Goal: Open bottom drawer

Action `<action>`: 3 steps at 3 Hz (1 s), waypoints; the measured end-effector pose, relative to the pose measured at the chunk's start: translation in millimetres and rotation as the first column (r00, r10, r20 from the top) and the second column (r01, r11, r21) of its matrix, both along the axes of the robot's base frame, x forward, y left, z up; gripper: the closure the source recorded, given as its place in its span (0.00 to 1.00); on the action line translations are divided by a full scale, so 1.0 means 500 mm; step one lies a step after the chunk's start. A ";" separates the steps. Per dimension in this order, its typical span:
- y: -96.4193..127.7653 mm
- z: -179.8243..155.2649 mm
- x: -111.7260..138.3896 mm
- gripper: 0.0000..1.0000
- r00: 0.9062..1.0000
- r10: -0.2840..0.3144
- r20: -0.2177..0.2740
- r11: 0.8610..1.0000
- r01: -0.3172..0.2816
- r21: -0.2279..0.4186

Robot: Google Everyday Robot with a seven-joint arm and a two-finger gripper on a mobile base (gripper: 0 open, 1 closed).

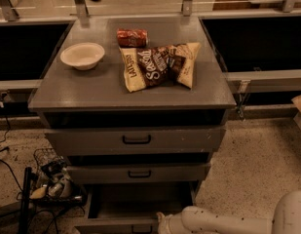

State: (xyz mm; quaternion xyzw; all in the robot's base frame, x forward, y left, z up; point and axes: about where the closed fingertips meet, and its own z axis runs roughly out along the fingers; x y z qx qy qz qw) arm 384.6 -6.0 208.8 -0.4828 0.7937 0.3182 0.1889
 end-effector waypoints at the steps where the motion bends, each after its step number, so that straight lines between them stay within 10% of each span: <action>1: 0.000 0.000 0.000 0.00 1.000 0.000 0.000 1.000 0.000 0.000; 3: -0.010 -0.027 0.039 0.00 0.999 -0.045 -0.027 0.991 0.041 -0.130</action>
Offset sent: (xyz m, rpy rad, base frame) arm 0.0379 -0.0109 -0.0191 -0.2471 0.0384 -0.0935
